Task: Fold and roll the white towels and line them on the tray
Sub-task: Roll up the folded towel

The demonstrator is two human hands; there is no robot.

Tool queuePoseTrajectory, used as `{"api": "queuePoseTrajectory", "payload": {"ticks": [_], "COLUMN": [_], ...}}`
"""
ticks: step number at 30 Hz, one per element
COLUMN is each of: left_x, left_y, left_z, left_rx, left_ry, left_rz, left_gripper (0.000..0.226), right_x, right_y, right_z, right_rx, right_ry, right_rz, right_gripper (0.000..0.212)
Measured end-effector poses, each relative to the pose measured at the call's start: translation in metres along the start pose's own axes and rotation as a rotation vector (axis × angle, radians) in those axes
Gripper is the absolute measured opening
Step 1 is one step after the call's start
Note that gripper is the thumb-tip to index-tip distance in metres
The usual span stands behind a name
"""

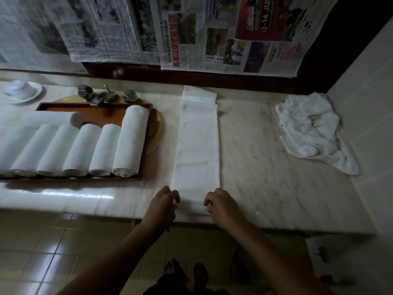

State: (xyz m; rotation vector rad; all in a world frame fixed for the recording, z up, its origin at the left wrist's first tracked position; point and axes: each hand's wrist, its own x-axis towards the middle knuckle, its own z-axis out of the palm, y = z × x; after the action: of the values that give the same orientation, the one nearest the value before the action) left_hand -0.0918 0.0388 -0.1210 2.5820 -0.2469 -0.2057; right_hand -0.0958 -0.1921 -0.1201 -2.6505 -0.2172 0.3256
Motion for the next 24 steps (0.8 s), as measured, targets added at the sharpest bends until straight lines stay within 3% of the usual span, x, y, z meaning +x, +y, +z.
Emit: {"api": "queuePoseTrajectory", "payload": {"ticks": [2,5,9,14,19,24], "left_x": [-0.01,-0.016,-0.017,-0.02,-0.014,-0.011], "left_y": [0.0,-0.009,-0.022,-0.028,-0.038,-0.045], "left_z": [0.009,0.019,0.024,0.017,0.011,0.012], "left_rx": [0.123,0.165,0.21,0.23,0.273,0.242], "left_ry": [-0.018,-0.016,-0.044,-0.071,-0.068,-0.143], "left_rz": [0.173,0.282,0.393,0.487,0.581,0.58], "left_gripper": [0.028,0.042,0.036,0.045,0.041,0.041], "right_x": [-0.006,-0.019,-0.033,-0.032,-0.026,-0.023], "right_y": [-0.002,-0.002,0.005,0.01,0.013,0.015], "right_z": [0.009,0.021,0.029,0.029,0.029,0.028], "right_rx": [-0.05,-0.107,-0.139,-0.144,-0.191,-0.221], "right_ry": [0.026,0.083,0.177,0.195,0.191,0.199], "right_rz": [-0.076,-0.162,-0.234,-0.306,-0.331,-0.362], "right_gripper": [0.025,0.039,0.039,0.036,0.034,0.034]}}
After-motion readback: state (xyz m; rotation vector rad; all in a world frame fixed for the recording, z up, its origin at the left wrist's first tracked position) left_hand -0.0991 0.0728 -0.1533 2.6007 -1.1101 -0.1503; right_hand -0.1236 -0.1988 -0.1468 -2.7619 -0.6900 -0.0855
